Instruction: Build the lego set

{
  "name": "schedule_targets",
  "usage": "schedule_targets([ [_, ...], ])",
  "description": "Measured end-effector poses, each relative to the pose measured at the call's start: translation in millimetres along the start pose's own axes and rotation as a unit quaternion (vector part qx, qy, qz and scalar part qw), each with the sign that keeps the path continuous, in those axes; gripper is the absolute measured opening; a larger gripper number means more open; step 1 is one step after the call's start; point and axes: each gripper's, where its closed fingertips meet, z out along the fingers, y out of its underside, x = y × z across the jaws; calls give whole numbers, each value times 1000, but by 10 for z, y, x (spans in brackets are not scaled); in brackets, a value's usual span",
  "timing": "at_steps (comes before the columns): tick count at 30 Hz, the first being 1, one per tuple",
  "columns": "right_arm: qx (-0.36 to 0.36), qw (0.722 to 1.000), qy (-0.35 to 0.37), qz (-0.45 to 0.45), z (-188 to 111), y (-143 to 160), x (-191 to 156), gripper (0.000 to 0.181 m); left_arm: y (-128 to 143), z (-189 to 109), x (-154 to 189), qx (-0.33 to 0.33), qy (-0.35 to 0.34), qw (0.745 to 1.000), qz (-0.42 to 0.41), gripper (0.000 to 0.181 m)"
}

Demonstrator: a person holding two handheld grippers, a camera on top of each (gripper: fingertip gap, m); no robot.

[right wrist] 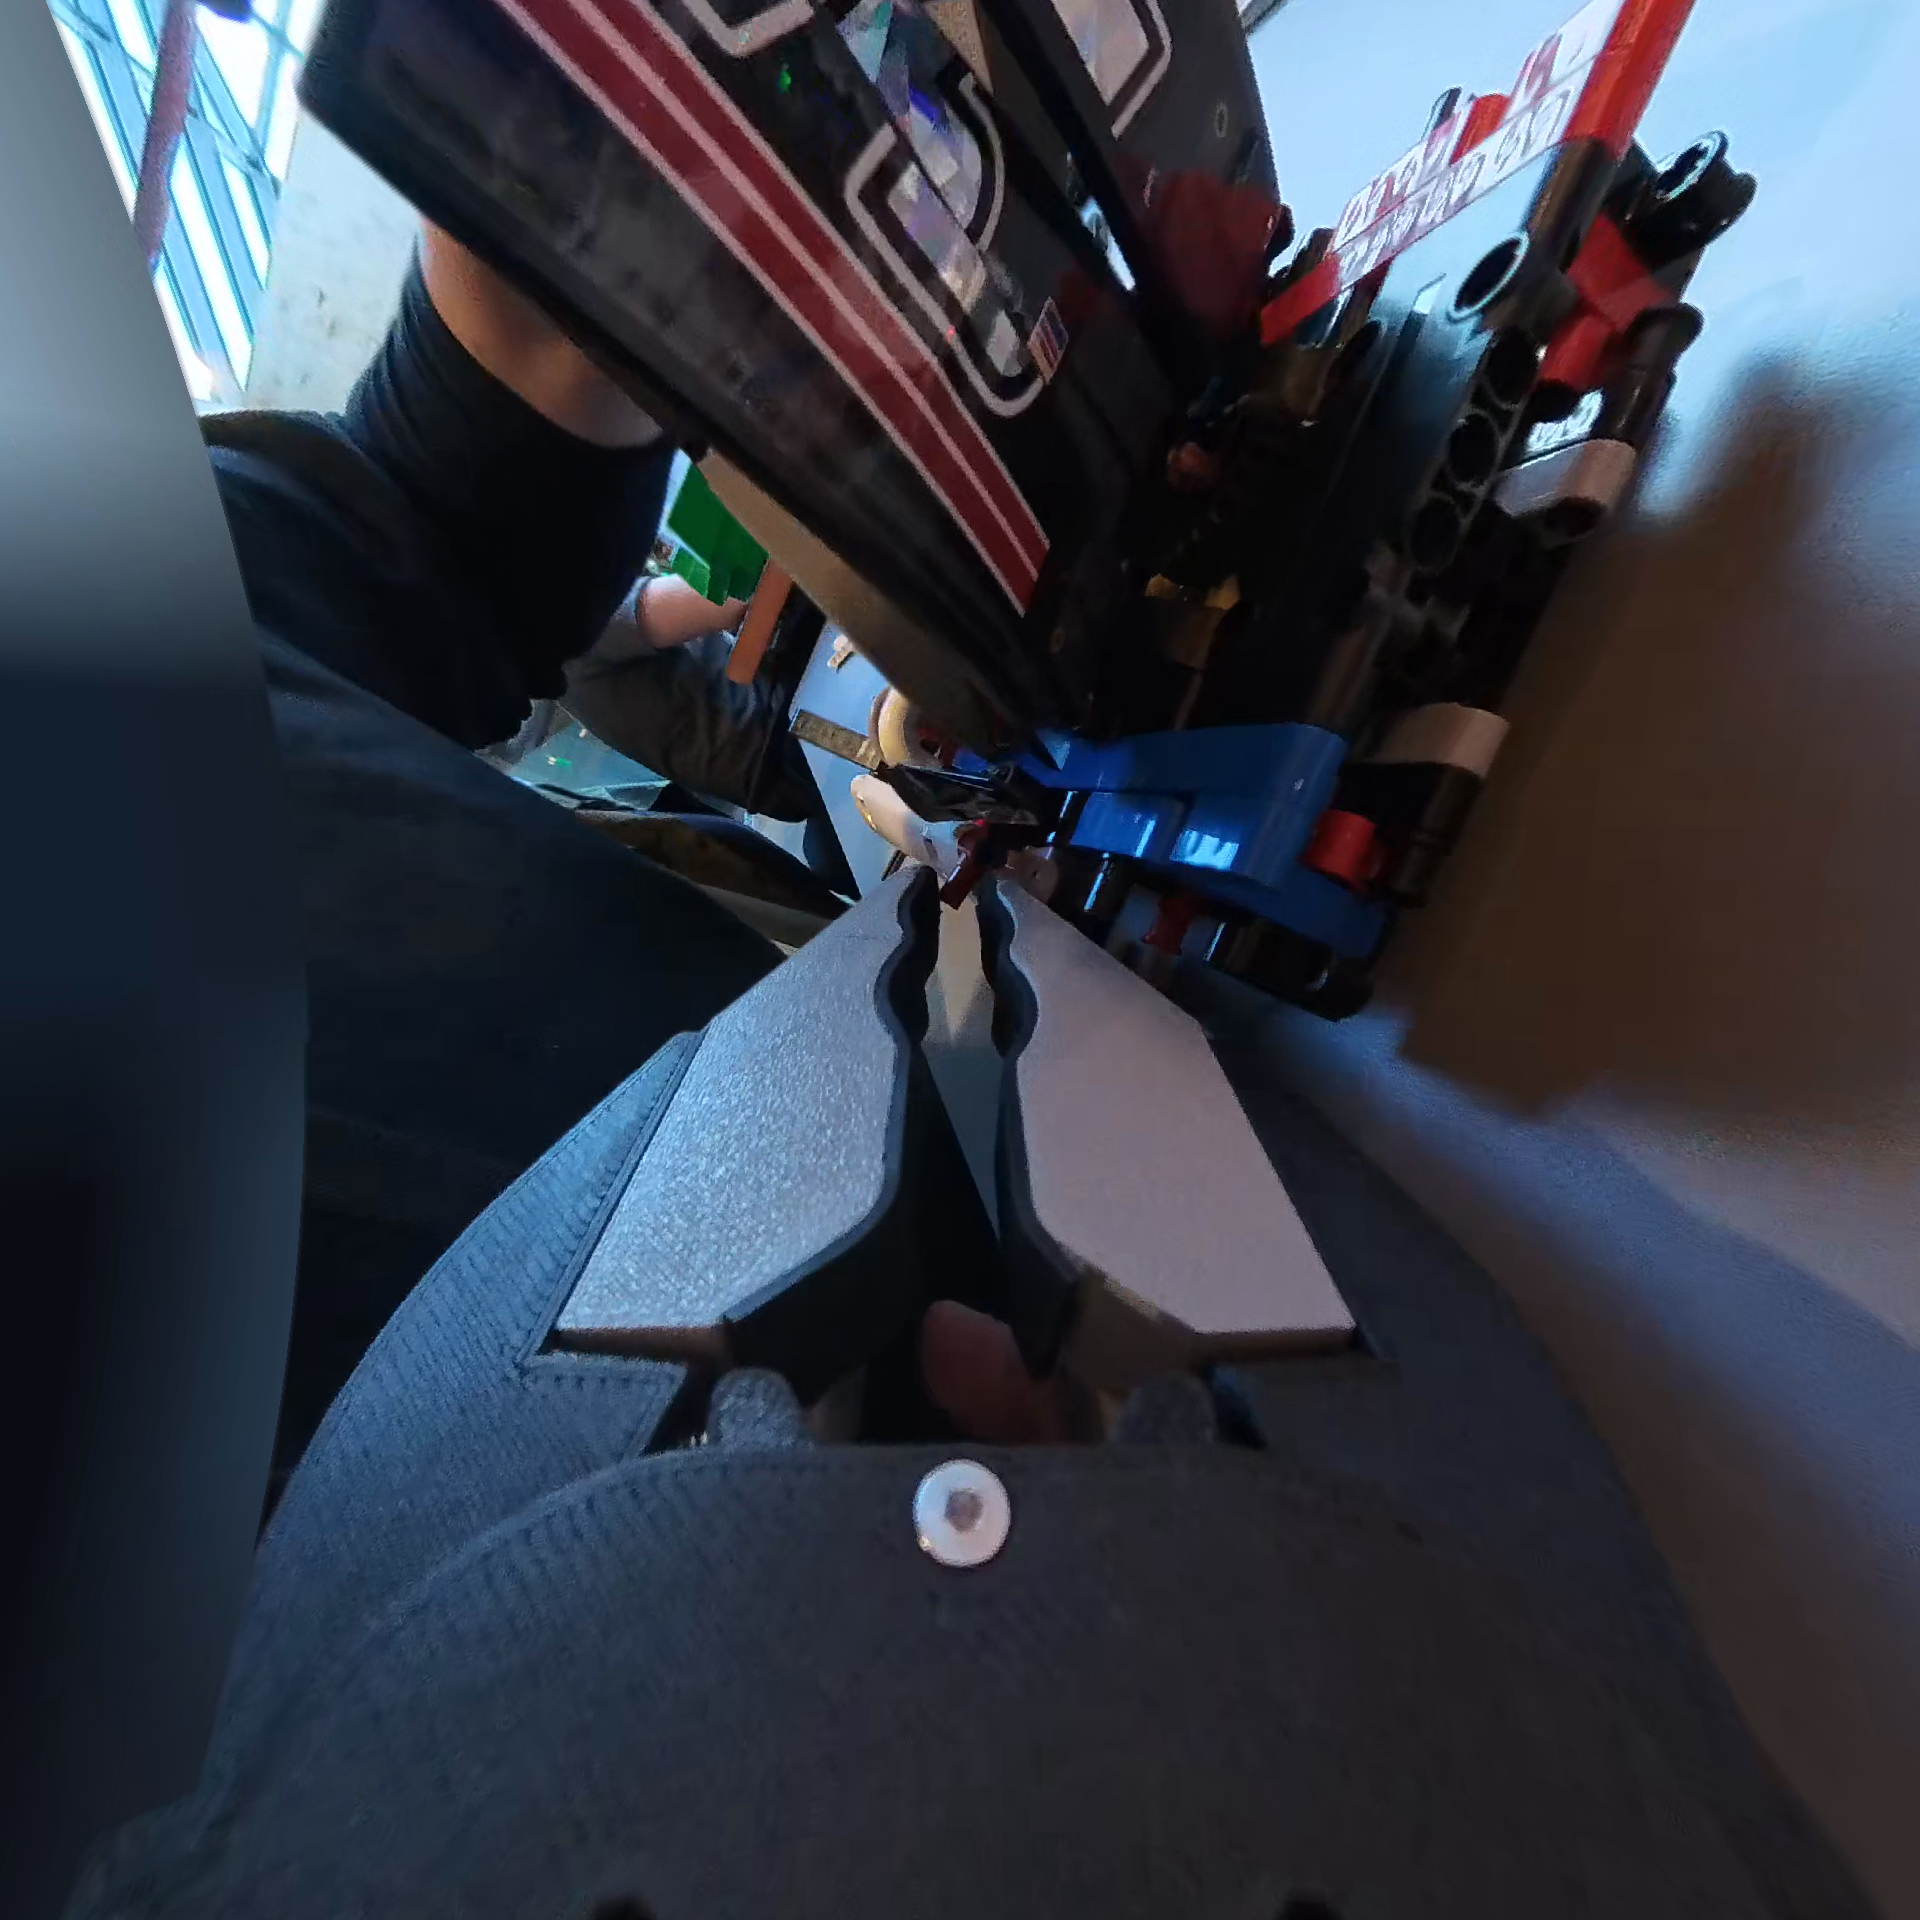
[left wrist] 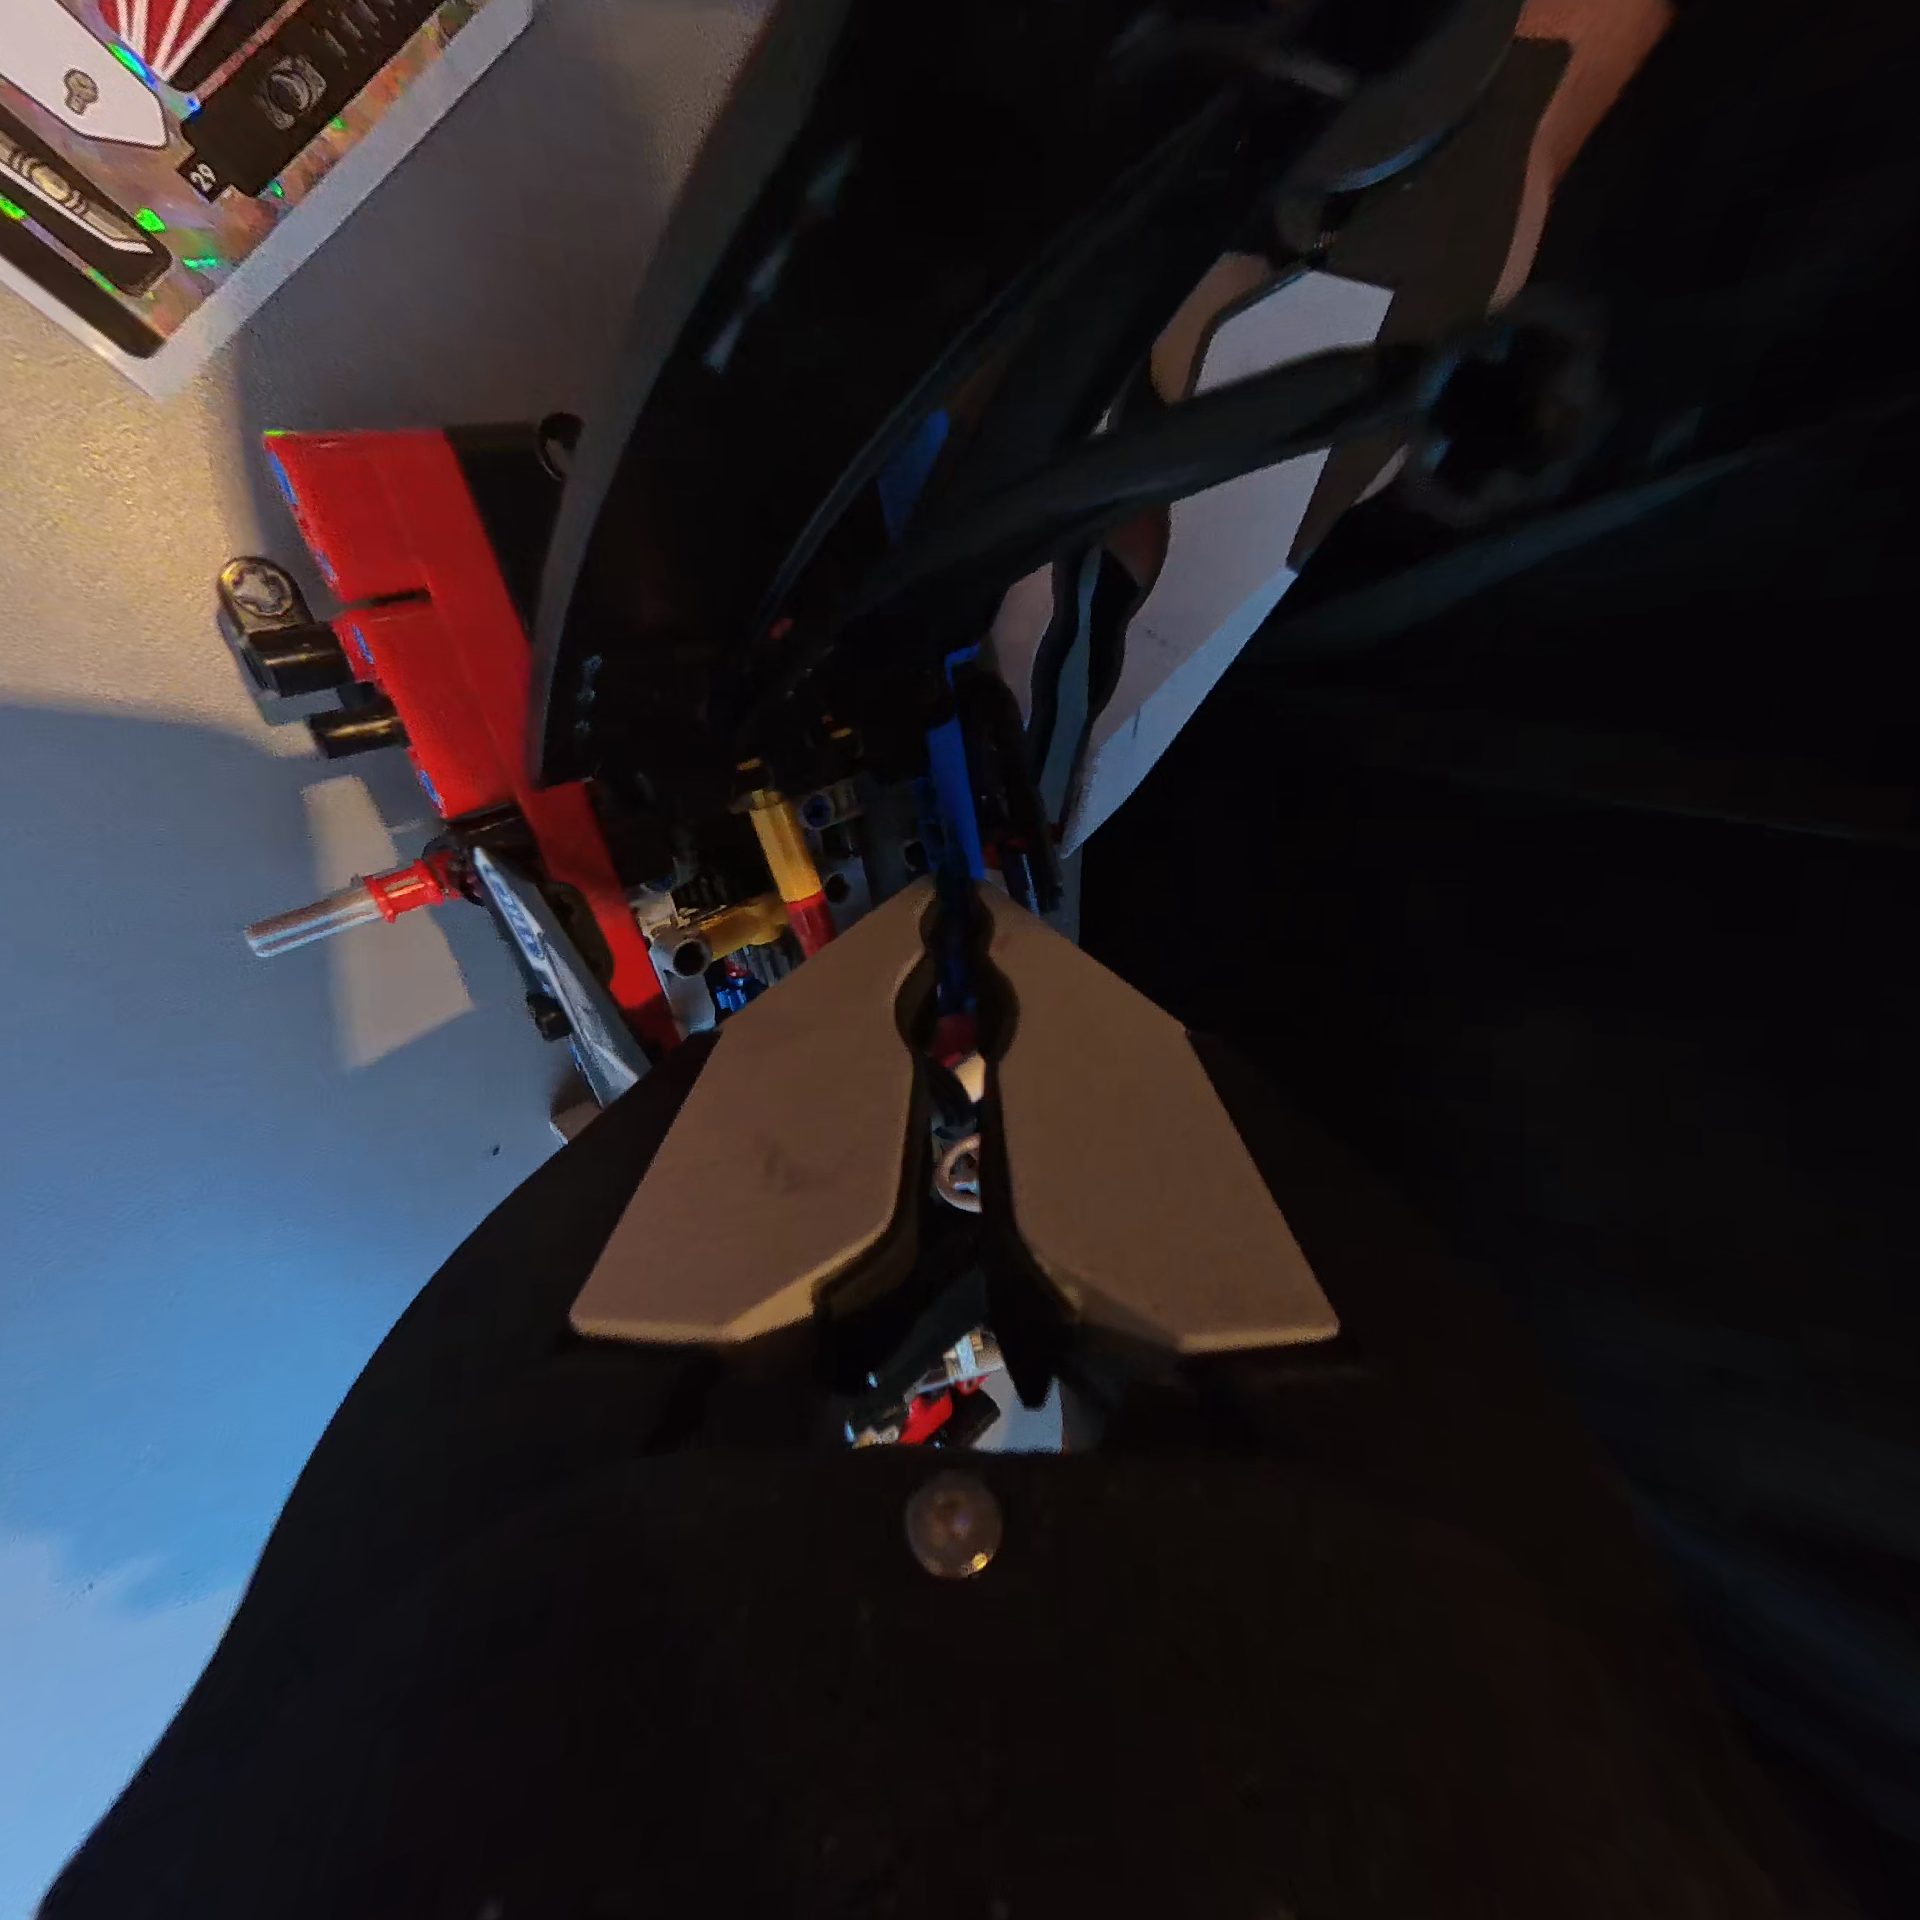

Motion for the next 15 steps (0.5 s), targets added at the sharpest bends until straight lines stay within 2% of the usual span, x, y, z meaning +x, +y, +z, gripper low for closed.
schedule_targets([
  [4,3,1000,6,-7,-1,-5,5,5,-13,-14,8,17,9,1000,1,0],
  [7,5,1000,9,-9,-7,-8,-1,5,39,-32,-33,2,-19,1000,8,0],
  [11,12,1000,5,-10,-32,-22,-33,3,56,-43,11,1,-15,1000,2,14],
  [15,19,1000,8,-4,-42,-35,-25,12,46,-4,38,-6,-9,1000,0,12],
])
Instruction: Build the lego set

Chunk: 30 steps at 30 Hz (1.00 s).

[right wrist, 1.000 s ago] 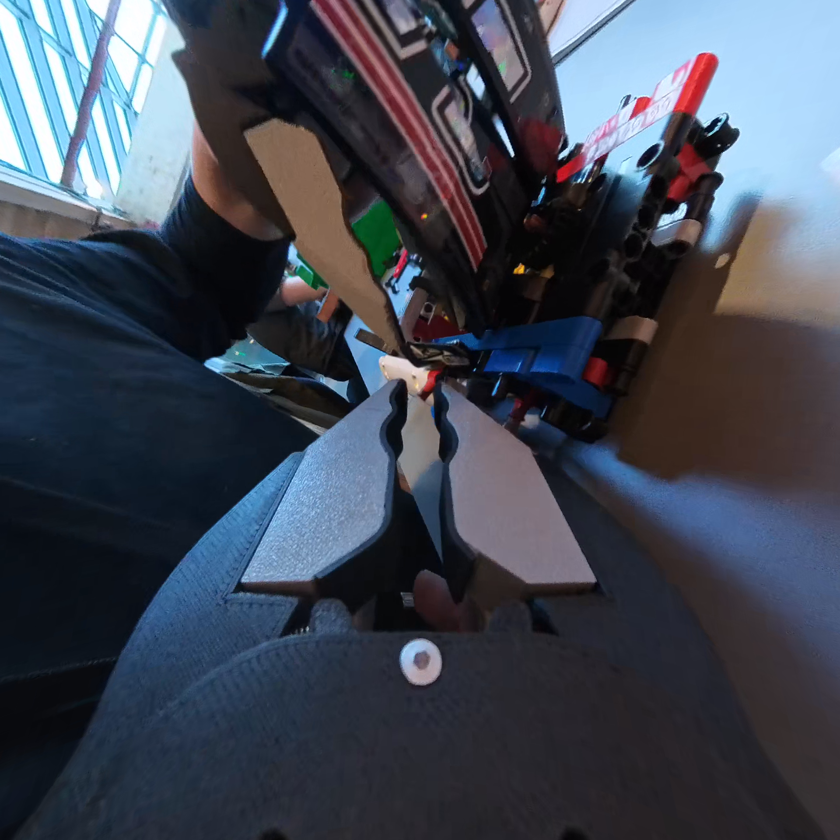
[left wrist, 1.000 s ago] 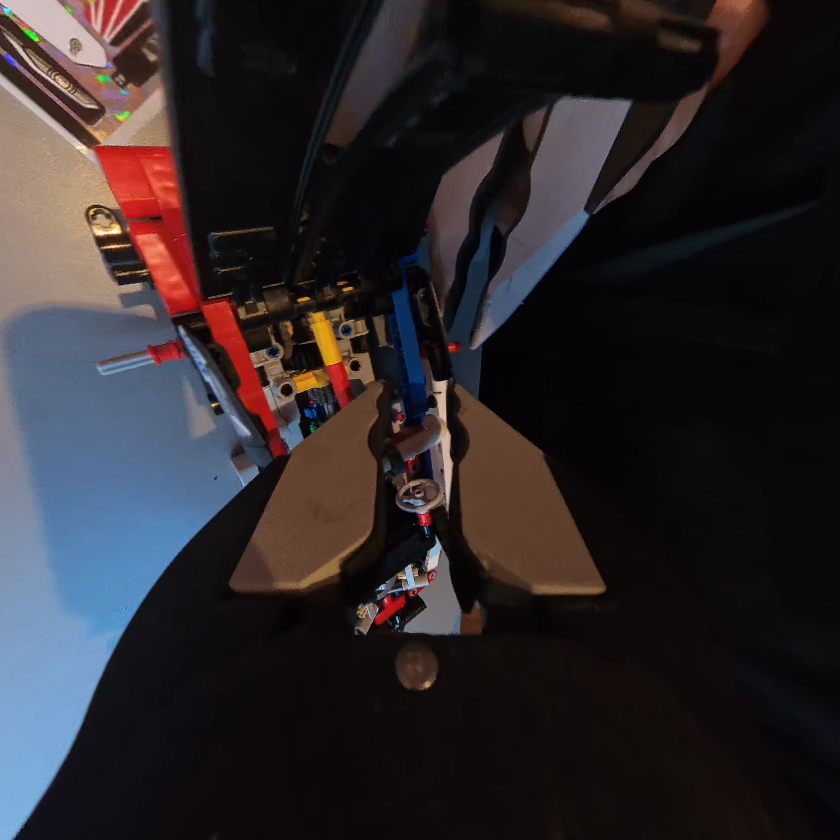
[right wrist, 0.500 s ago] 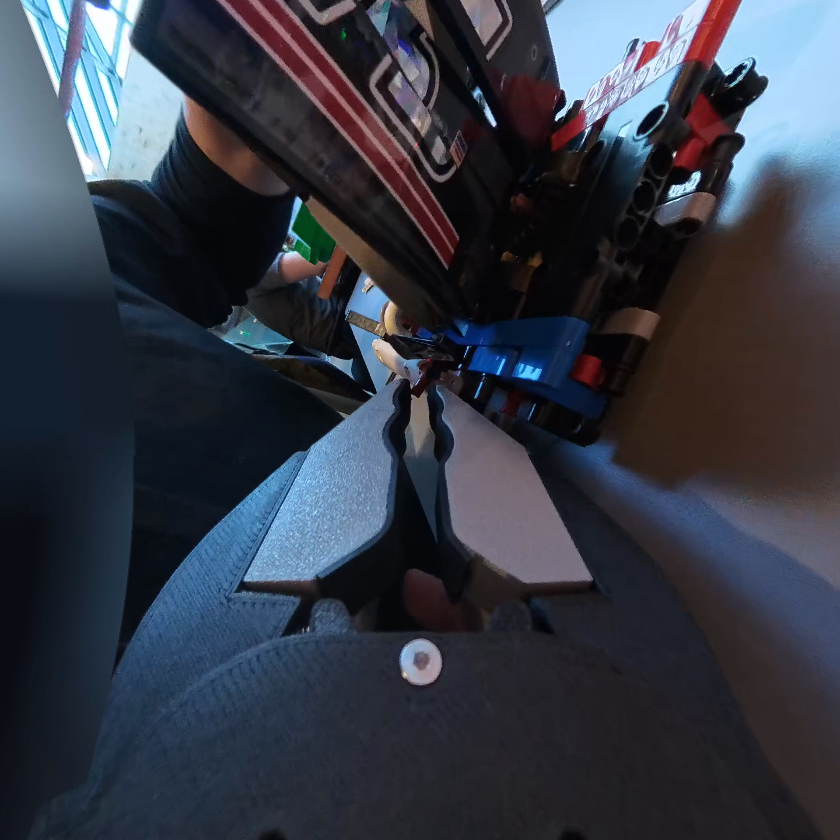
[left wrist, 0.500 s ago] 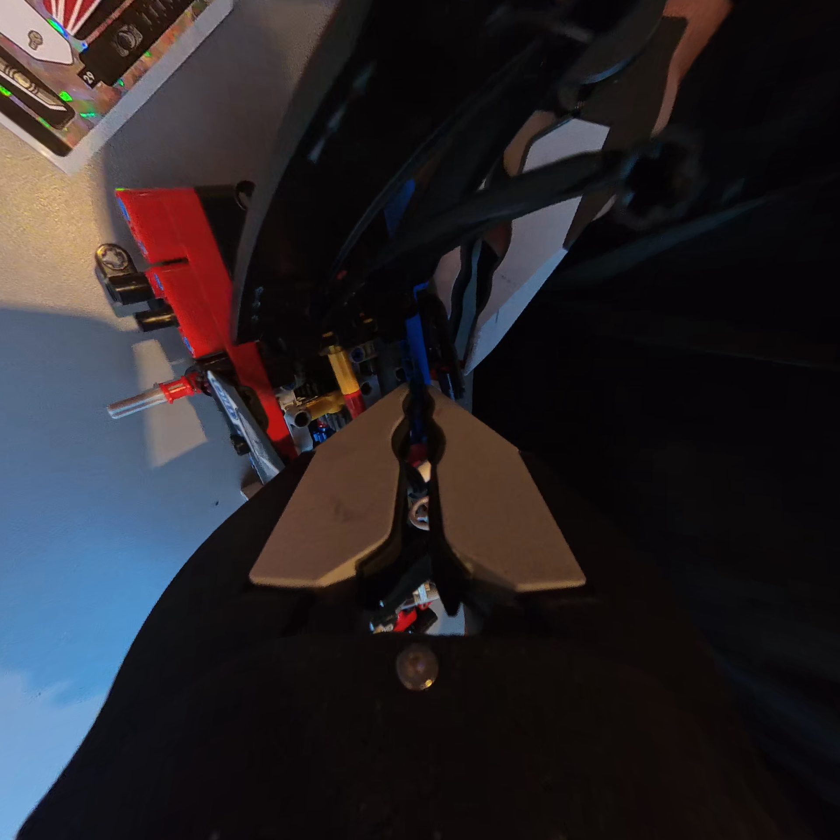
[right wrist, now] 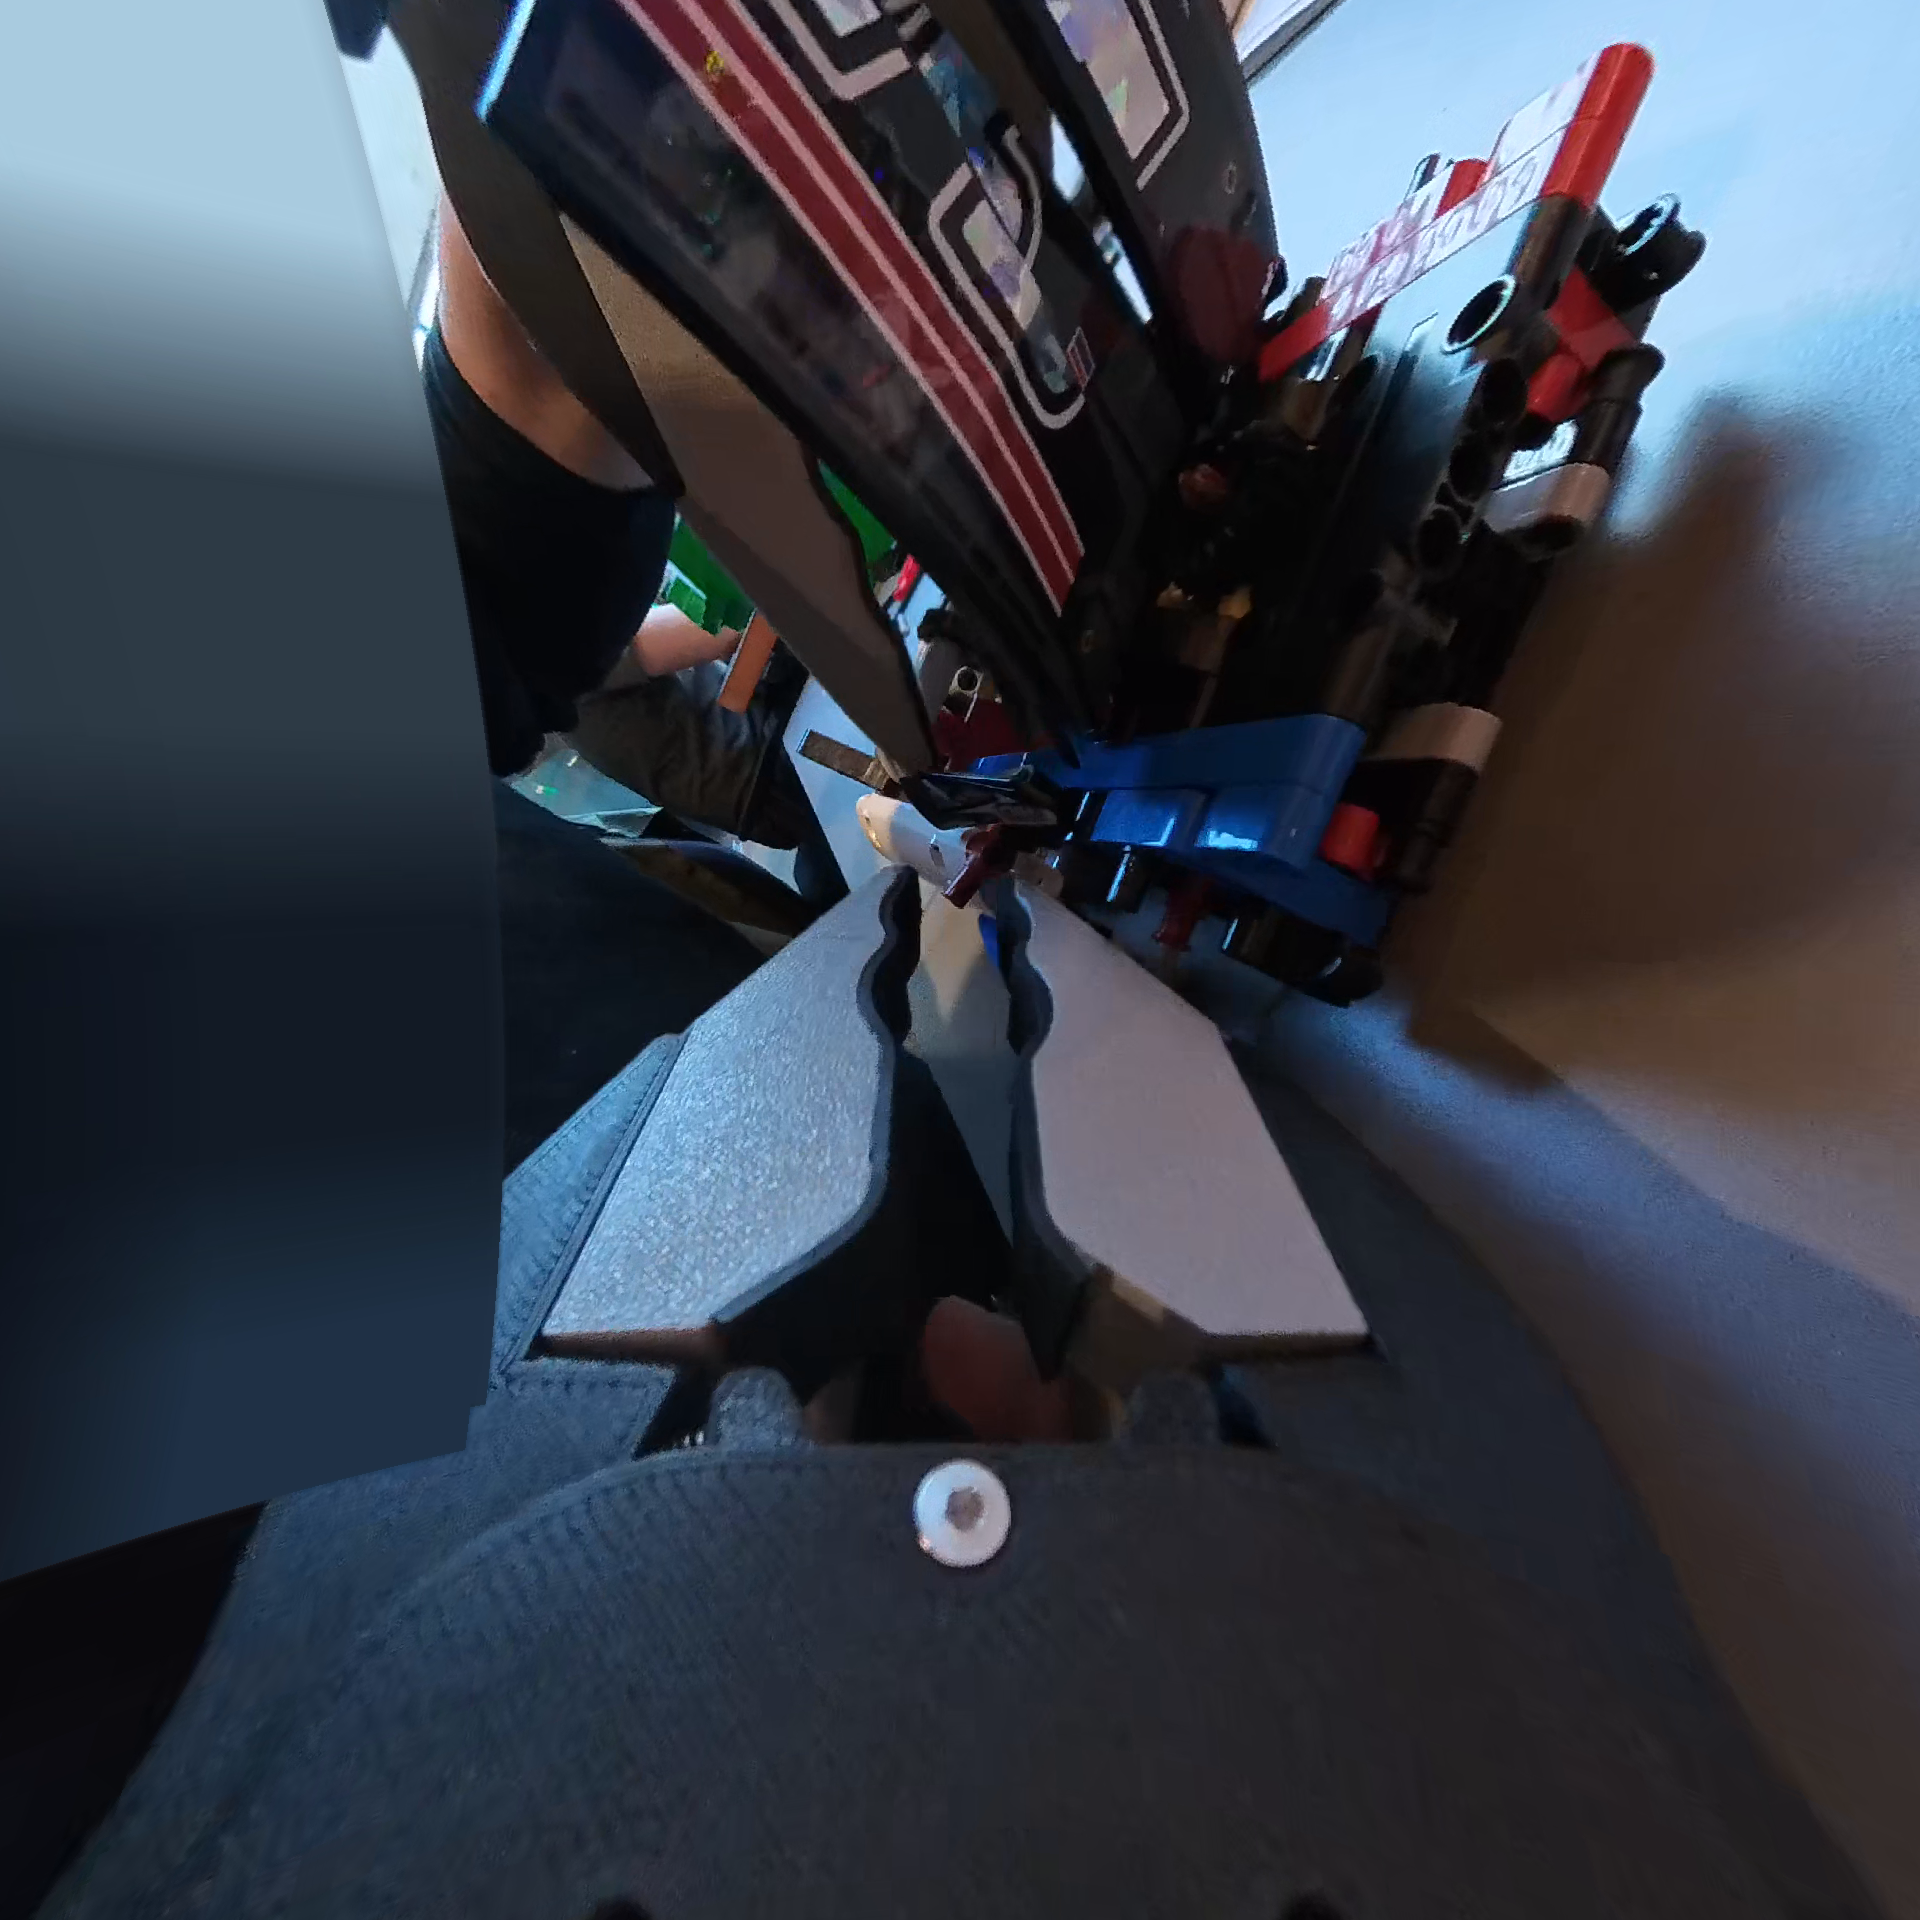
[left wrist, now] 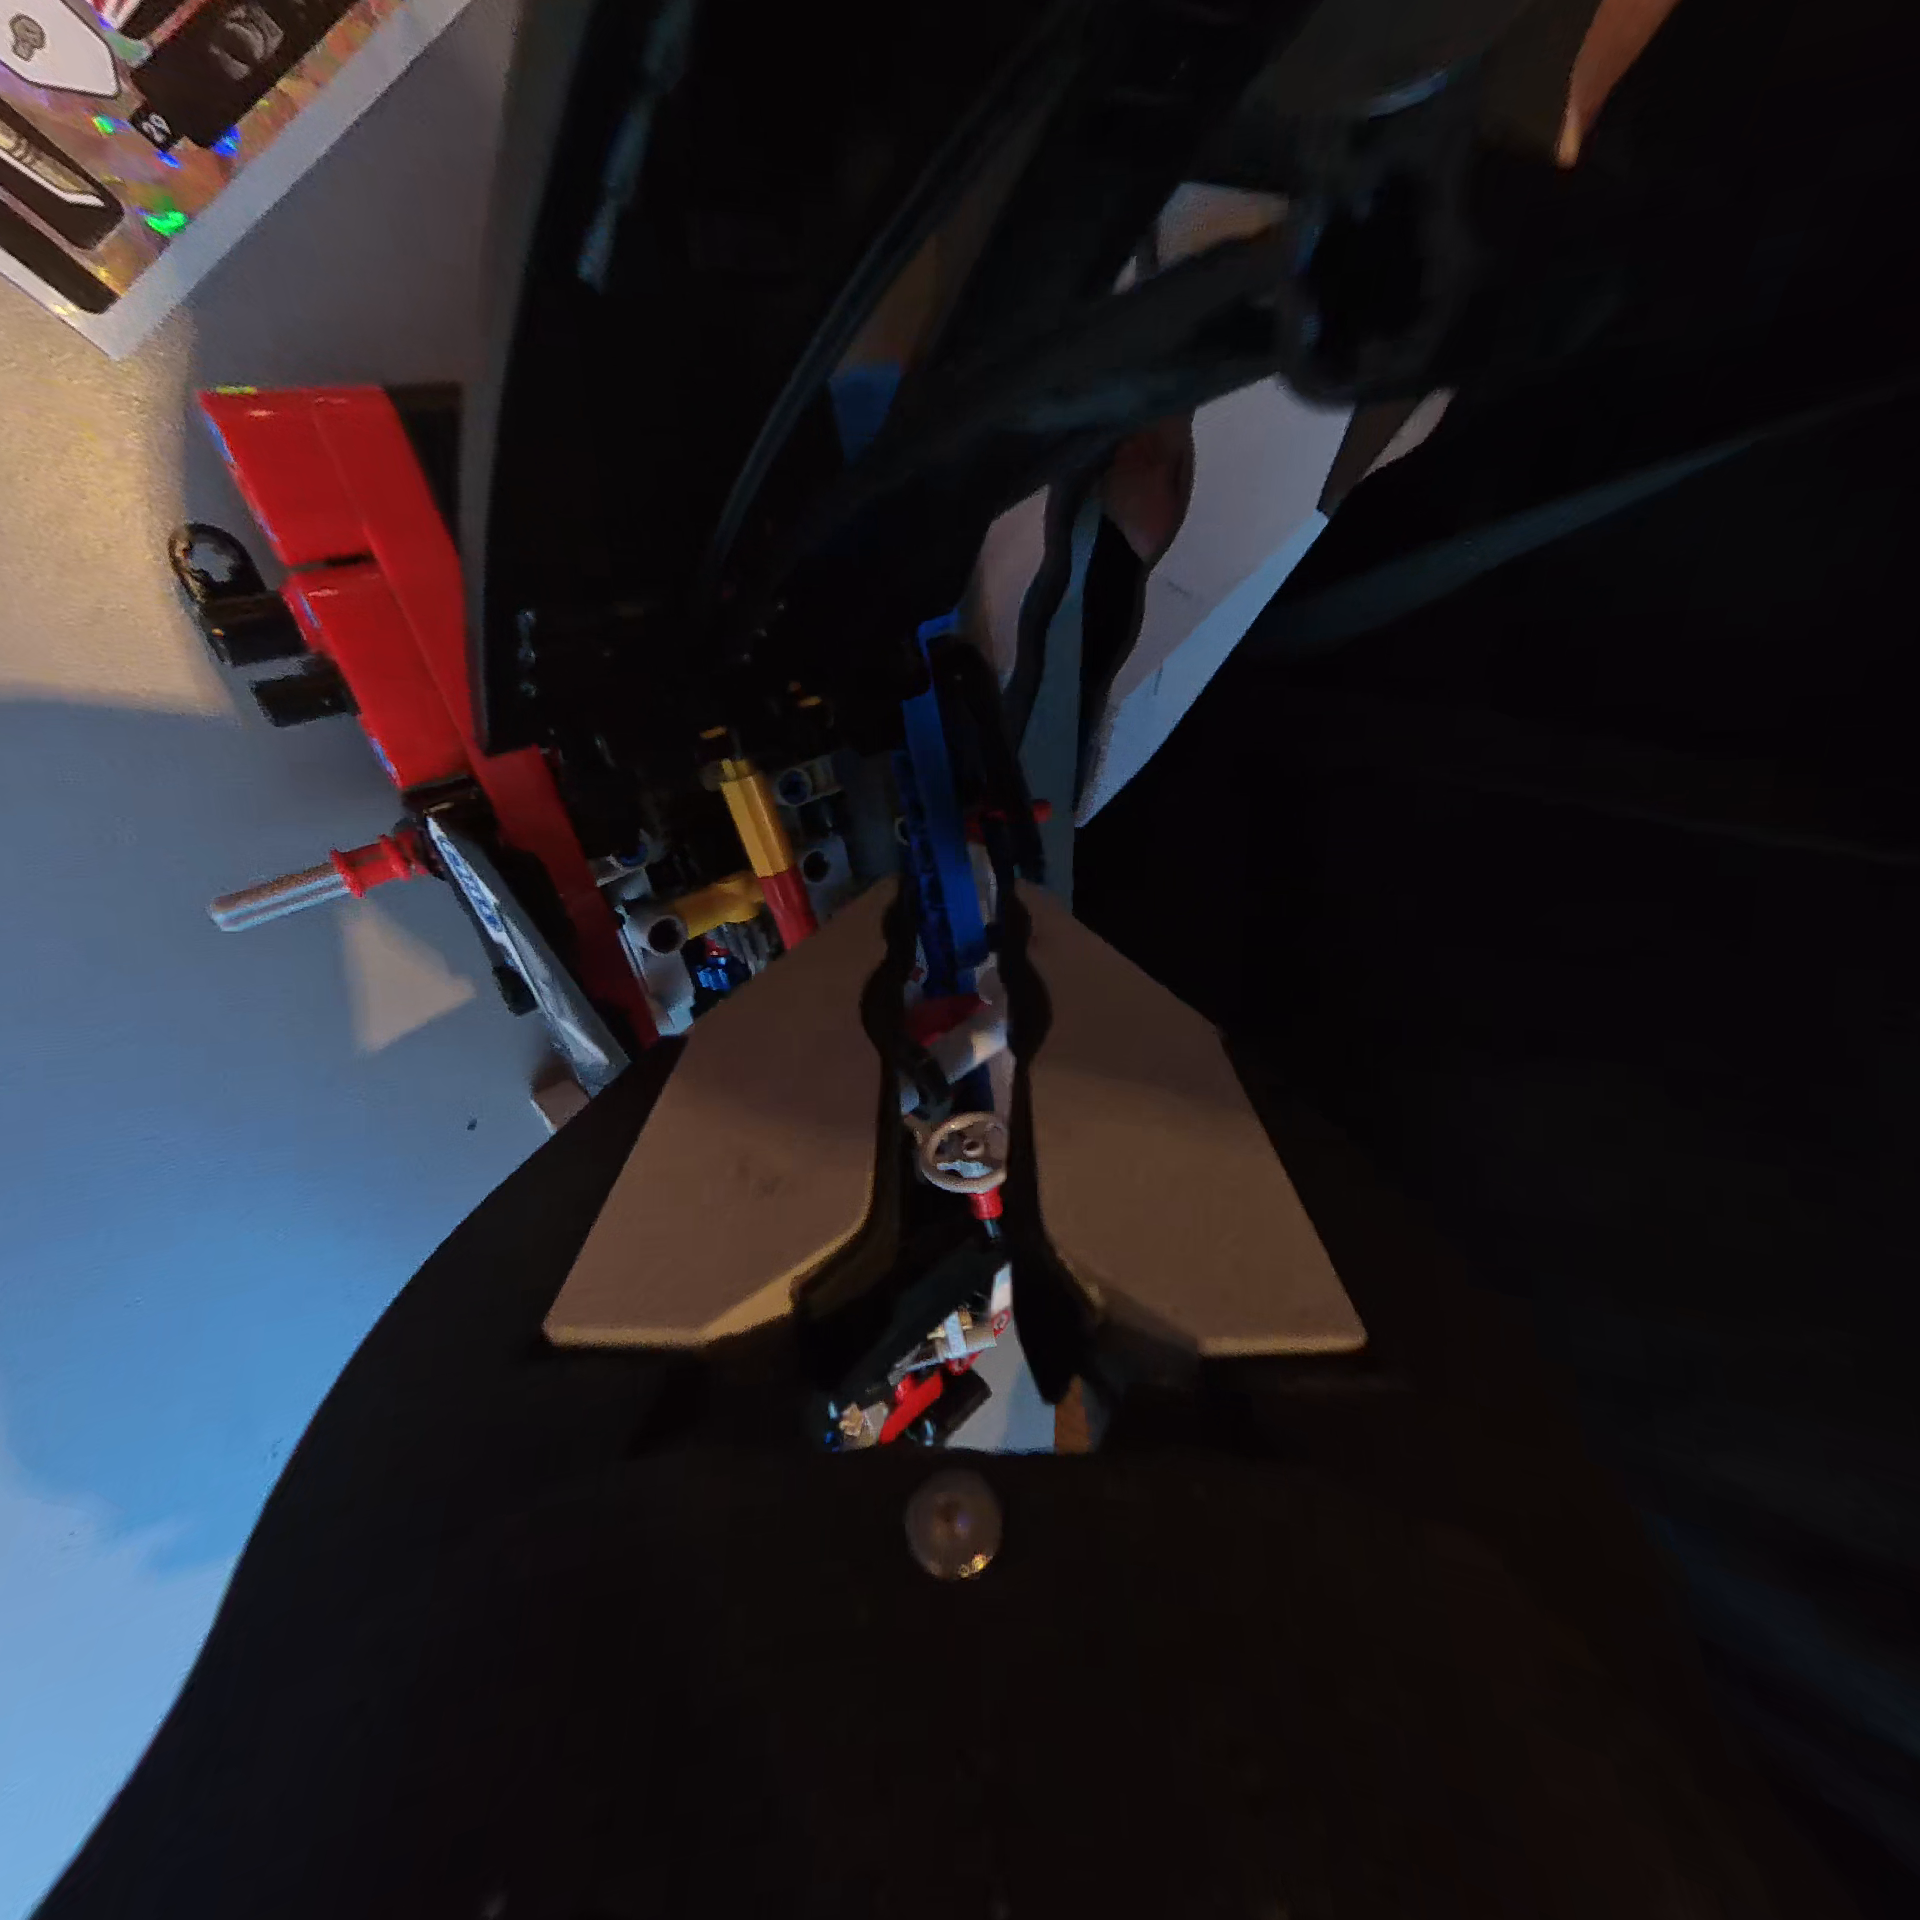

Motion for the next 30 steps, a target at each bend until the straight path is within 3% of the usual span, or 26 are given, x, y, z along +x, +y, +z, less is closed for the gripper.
schedule_targets([
  [5,-18,1000,19,-6,48,50,51,23,-2,18,-30,-12,-9,1000,4,3],
  [11,-17,1000,11,-17,57,25,20,6,24,-8,-60,-24,-28,999,12,10],
  [23,-6,998,-48,51,35,-23,-23,11,17,23,-29,-30,-8,1000,-3,7],
  [30,-22,994,-44,103,50,0,42,4,12,30,-45,-27,-26,999,14,6],
])
